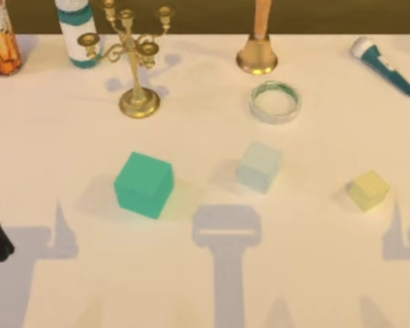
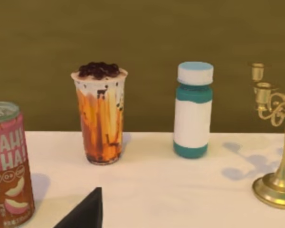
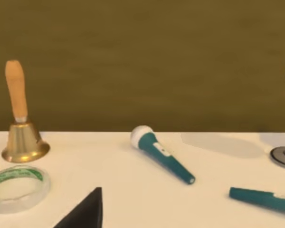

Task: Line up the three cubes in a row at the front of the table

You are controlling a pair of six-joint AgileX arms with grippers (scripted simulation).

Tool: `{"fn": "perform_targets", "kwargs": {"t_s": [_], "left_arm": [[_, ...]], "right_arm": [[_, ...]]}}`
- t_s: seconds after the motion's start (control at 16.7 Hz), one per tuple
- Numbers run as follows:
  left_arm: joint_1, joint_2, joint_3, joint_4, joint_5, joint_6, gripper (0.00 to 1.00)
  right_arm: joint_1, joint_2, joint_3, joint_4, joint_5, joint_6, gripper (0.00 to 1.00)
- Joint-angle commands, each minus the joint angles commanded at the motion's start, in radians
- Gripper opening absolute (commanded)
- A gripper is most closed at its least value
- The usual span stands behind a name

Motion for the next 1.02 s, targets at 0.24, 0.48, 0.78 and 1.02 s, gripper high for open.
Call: {"fn": "perform_targets", "kwargs": {"t_s": [0.24,0.48,0.78,1.02], "left_arm": [[0.0,0.0,0.0,0.0,0.0,0.0,1.0],[0.0,0.0,0.0,0.0,0.0,0.0,1.0],[0.0,0.0,0.0,0.0,0.0,0.0,1.0],[0.0,0.0,0.0,0.0,0.0,0.0,1.0]], "right_arm": [[0.006,0.03,0.03,-0.02,-0.002,-0.007,1.0],[0.034,0.22,0.206,-0.132,-0.004,-0.044,1.0],[0.084,0.683,0.547,-0.371,-0.002,-0.118,1.0],[0.129,1.147,0.845,-0.594,0.0,-0.186,1.0]]}}
